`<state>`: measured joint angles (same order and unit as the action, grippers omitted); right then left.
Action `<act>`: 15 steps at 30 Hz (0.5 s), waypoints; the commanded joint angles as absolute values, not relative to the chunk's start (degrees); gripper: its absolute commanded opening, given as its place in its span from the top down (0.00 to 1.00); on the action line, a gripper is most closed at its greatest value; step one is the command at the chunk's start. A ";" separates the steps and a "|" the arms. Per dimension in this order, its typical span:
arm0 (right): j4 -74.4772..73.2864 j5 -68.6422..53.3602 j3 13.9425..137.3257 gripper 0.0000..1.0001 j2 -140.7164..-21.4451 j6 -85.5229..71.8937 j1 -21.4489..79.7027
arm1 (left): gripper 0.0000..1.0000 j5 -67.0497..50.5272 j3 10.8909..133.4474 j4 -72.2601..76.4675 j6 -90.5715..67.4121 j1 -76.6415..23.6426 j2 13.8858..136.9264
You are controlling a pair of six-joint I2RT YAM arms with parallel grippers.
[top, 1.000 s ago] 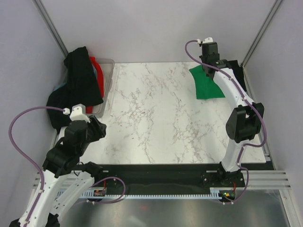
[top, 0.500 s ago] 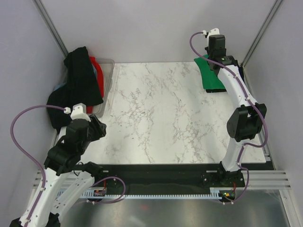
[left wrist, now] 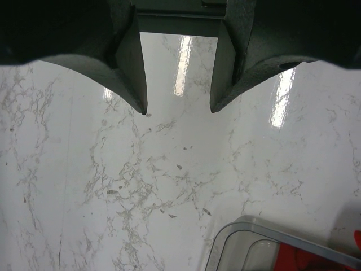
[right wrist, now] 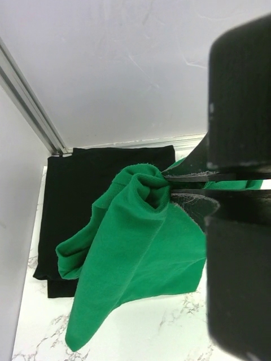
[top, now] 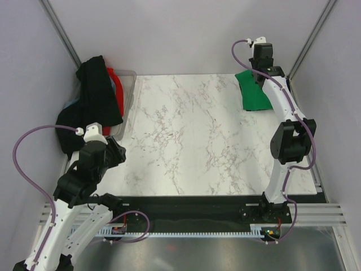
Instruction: Fold and stack the t-shirts
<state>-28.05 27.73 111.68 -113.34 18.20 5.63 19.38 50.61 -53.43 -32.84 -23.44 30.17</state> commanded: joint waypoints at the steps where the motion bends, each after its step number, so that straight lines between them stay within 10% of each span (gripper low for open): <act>1: -26.98 25.76 116.27 1.00 -114.95 17.14 4.13 | 0.44 19.95 50.63 -51.42 -34.19 -22.94 30.67; 15: -20.05 27.07 125.77 1.00 -129.54 22.23 3.34 | 0.45 19.86 50.54 -51.24 -34.10 -22.15 31.90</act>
